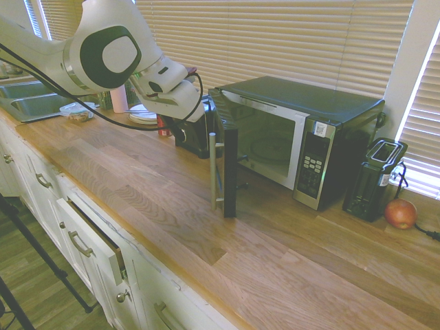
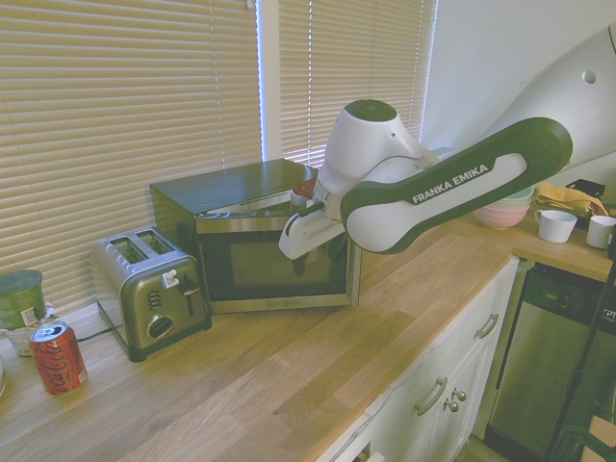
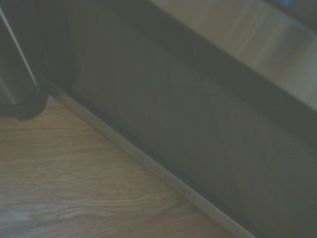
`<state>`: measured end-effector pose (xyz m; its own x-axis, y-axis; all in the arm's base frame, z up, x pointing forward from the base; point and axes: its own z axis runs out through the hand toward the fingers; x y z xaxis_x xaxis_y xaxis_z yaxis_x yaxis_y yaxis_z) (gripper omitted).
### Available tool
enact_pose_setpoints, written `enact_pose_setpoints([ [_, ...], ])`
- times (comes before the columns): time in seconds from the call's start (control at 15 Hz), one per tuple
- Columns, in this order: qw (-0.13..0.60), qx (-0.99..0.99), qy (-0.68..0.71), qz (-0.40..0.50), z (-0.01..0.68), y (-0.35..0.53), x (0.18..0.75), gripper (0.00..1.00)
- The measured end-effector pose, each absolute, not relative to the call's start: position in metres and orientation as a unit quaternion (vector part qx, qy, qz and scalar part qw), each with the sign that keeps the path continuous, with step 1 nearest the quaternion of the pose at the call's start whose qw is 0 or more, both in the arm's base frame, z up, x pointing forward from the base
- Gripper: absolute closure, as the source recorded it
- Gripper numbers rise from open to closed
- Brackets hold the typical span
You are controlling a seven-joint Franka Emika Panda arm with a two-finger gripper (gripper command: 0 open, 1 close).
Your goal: Close the microwave
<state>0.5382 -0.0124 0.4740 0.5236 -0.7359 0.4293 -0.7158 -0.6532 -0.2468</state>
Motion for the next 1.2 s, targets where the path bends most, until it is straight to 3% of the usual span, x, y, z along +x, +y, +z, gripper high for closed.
enact_pose_setpoints([
  [1.2, 0.023, -0.843, 0.461, -0.275, 0.506, -0.062, 0.665, 0.00],
])
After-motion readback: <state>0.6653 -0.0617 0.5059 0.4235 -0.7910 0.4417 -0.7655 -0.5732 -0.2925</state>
